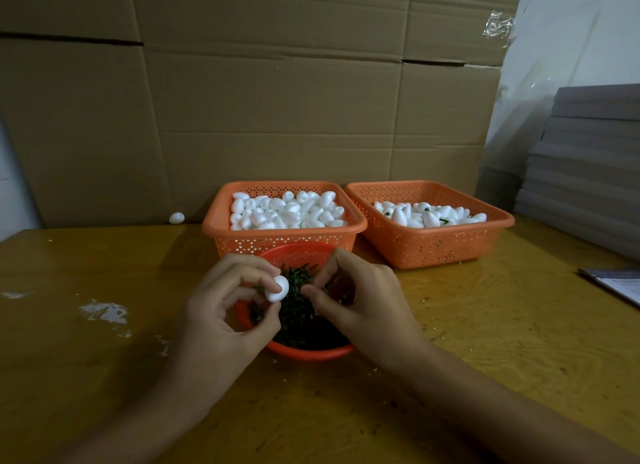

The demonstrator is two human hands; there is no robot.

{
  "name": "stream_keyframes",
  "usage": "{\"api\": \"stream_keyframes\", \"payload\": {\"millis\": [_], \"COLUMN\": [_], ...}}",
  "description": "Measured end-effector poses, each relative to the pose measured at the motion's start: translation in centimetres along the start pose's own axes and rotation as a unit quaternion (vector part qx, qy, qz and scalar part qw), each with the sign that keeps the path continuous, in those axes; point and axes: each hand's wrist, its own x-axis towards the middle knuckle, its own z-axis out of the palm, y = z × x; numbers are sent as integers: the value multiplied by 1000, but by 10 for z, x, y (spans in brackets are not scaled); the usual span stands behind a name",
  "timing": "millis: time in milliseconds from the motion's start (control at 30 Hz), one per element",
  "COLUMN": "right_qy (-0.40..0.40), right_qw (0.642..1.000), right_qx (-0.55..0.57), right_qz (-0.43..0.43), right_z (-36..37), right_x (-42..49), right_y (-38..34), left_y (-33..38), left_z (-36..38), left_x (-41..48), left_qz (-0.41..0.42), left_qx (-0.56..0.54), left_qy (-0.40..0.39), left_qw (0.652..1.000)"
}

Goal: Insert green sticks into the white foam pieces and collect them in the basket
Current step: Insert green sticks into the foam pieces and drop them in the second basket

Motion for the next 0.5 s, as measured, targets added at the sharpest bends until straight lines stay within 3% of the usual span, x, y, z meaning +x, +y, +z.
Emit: {"api": "stream_keyframes", "payload": {"millis": [367,500], "right_qy": [-3,-7], "right_qw": [1000,997], "right_qx": [2,72], "right_qz": [-1,5], "right_z": [-1,-2], "right_x": [0,2], "right_y": [-1,1], "left_y": [5,6], "left_z": [0,1], "left_x": [-2,-1], "left_qz": [-41,-85], "left_qx": [-5,-61], "left_qy": [-7,13], "left_qw": [999,994]}}
